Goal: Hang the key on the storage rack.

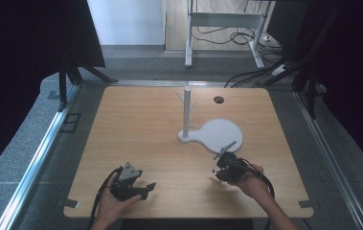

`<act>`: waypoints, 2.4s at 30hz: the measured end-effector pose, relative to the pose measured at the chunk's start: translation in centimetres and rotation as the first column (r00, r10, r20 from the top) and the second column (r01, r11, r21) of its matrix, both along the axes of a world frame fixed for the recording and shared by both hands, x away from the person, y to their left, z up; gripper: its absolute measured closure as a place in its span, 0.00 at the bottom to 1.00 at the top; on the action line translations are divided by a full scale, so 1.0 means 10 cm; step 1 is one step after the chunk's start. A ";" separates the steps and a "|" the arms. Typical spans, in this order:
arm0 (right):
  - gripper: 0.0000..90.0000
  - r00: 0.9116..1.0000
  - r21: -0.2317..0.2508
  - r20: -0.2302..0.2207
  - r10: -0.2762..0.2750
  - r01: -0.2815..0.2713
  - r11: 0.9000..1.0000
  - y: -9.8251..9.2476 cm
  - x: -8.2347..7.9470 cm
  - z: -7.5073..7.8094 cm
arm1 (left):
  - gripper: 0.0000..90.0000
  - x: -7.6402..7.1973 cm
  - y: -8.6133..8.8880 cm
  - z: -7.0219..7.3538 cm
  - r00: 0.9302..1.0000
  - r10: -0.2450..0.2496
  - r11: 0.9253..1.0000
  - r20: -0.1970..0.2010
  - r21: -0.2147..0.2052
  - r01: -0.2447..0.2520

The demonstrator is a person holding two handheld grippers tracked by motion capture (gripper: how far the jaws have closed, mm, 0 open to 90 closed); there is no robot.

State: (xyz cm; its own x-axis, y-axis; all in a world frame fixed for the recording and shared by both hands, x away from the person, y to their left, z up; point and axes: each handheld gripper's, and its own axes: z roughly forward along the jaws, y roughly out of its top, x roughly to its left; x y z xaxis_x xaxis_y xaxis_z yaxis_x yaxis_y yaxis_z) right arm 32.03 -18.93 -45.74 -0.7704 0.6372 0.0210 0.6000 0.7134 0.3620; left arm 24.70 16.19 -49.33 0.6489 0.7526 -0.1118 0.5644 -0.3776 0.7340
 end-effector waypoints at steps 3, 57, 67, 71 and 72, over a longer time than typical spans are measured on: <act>0.94 1.000 0.028 0.021 -0.005 0.004 1.000 -0.04 0.01 0.07 | 0.32 0.00 0.00 -0.01 1.000 0.000 1.000 -0.001 0.001 0.000; 0.94 0.981 0.134 0.168 -0.099 0.076 0.988 0.04 0.57 0.55 | 0.32 0.01 -0.02 -0.03 1.000 -0.013 1.000 -0.018 0.011 0.014; 0.94 0.978 0.134 0.183 -0.104 0.080 0.988 0.08 0.68 0.62 | 0.32 0.01 -0.01 -0.02 1.000 -0.013 1.000 -0.015 0.006 0.013; 0.94 0.976 0.133 0.190 -0.109 0.085 0.988 0.08 0.72 0.64 | 0.32 0.01 -0.01 -0.02 1.000 -0.014 1.000 -0.014 0.006 0.014; 0.94 0.975 0.142 0.191 -0.115 0.089 0.986 0.08 0.72 0.64 | 0.32 0.01 -0.01 -0.02 1.000 -0.014 1.000 -0.014 0.006 0.014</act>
